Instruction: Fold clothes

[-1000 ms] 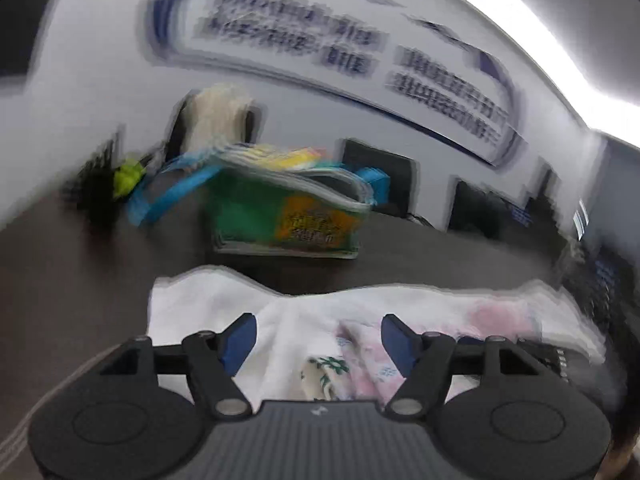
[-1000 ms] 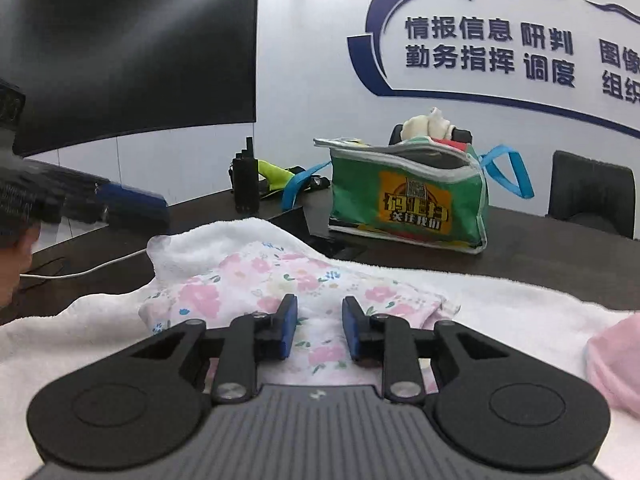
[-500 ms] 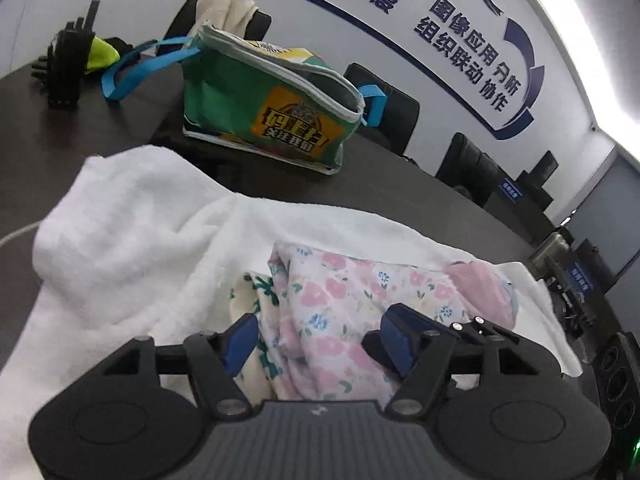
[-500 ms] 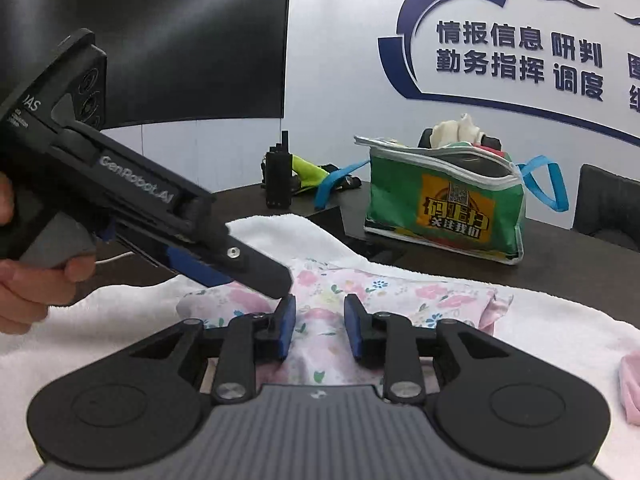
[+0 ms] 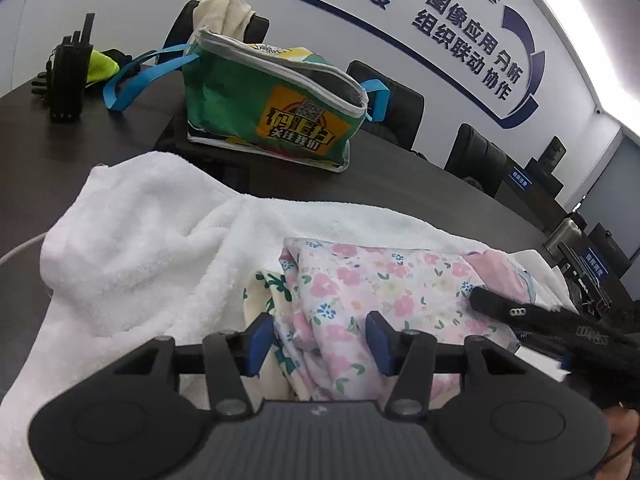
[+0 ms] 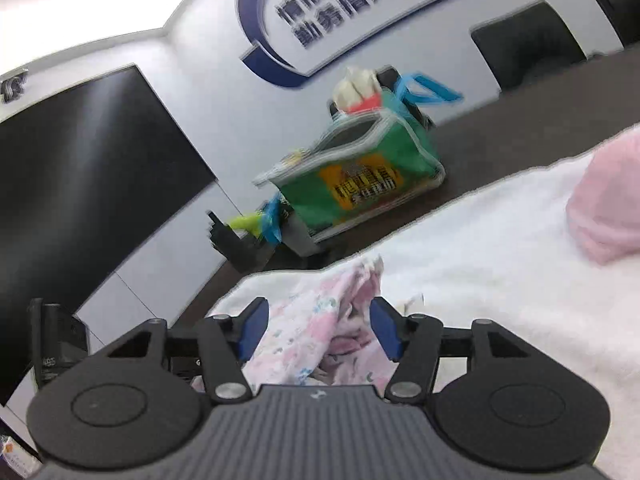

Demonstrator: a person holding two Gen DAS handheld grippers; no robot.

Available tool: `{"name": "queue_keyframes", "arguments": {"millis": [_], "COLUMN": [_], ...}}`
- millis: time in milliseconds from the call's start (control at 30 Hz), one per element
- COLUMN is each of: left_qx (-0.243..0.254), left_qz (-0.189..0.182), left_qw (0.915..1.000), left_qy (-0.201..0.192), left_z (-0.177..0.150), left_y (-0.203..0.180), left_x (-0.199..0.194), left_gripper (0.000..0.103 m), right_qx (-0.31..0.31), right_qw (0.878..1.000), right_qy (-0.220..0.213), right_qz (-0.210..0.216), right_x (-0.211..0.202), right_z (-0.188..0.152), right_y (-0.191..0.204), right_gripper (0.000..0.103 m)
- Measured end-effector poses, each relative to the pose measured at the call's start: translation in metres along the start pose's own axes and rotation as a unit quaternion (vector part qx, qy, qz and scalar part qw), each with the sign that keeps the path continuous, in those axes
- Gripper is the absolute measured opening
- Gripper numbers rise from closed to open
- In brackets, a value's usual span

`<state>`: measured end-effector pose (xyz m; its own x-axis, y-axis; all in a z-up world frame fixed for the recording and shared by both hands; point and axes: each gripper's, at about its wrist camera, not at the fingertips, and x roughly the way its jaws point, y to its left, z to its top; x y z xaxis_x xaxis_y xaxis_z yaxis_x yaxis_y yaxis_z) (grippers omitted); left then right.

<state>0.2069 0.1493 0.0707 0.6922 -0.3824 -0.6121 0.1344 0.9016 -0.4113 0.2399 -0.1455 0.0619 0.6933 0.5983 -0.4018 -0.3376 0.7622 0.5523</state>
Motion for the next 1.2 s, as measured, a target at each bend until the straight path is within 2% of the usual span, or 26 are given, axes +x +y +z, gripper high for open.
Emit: {"name": "queue_keyframes", "arguments": {"millis": [67,100,167,267,367,400,500,567,667,767,933,1100,1167,1200], "left_qx": [0.001,0.002,0.002,0.008,0.01,0.011,0.019,0.019,0.019,0.023,0.028,0.025,0.023,0.025], "left_qz": [0.002,0.001,-0.001,0.008,0.007,0.006,0.007,0.01,0.012,0.016,0.019,0.017,0.017,0.019], "left_qw": [1.0,1.0,1.0,0.9999,0.9999,0.9999,0.9998,0.9998,0.9997,0.9996,0.9994,0.9995,0.9996,0.9995], "left_qy": [0.0,0.002,0.004,0.0,0.004,0.005,0.007,0.004,0.003,0.001,0.0,0.001,0.001,0.0], "left_z": [0.0,0.001,0.003,0.004,0.001,0.001,0.002,0.004,0.004,0.004,0.004,0.004,0.004,0.003], "left_y": [0.0,0.001,0.002,0.002,0.002,0.003,0.003,0.004,0.004,0.003,0.003,0.004,0.005,0.004], "left_x": [0.0,-0.002,-0.004,-0.007,-0.002,-0.001,-0.005,-0.008,-0.008,-0.007,-0.007,-0.006,-0.006,-0.006], "left_gripper": [0.049,0.048,0.038,0.037,0.041,0.042,0.046,0.049,0.052,0.053,0.053,0.054,0.054,0.054], "right_qx": [0.008,0.014,0.025,0.004,0.007,0.008,0.0,-0.015,-0.025,-0.02,0.02,0.052,0.087,0.102], "right_qw": [1.0,1.0,0.999,0.999,0.999,0.999,1.0,1.0,1.0,0.999,1.0,0.998,0.996,0.994], "right_qy": [0.013,0.016,0.02,0.009,0.032,0.035,0.031,0.017,-0.008,-0.015,0.014,0.0,0.015,0.028], "right_qz": [-0.003,0.005,0.021,0.039,0.024,0.016,0.006,0.001,-0.008,-0.021,-0.014,-0.025,-0.025,-0.024], "right_x": [0.013,0.016,0.023,0.016,0.025,0.028,0.027,0.019,0.007,0.003,0.016,-0.005,-0.01,-0.01], "right_z": [-0.002,-0.003,-0.005,-0.003,-0.007,-0.008,-0.012,-0.012,-0.004,0.002,-0.005,0.003,0.005,0.005], "right_y": [-0.001,-0.001,0.0,0.013,0.012,0.007,-0.002,0.0,0.004,0.0,-0.011,-0.013,-0.02,-0.024], "right_gripper": [0.031,0.026,0.011,0.011,0.012,0.013,0.03,0.047,0.06,0.062,0.061,0.062,0.07,0.07]}}
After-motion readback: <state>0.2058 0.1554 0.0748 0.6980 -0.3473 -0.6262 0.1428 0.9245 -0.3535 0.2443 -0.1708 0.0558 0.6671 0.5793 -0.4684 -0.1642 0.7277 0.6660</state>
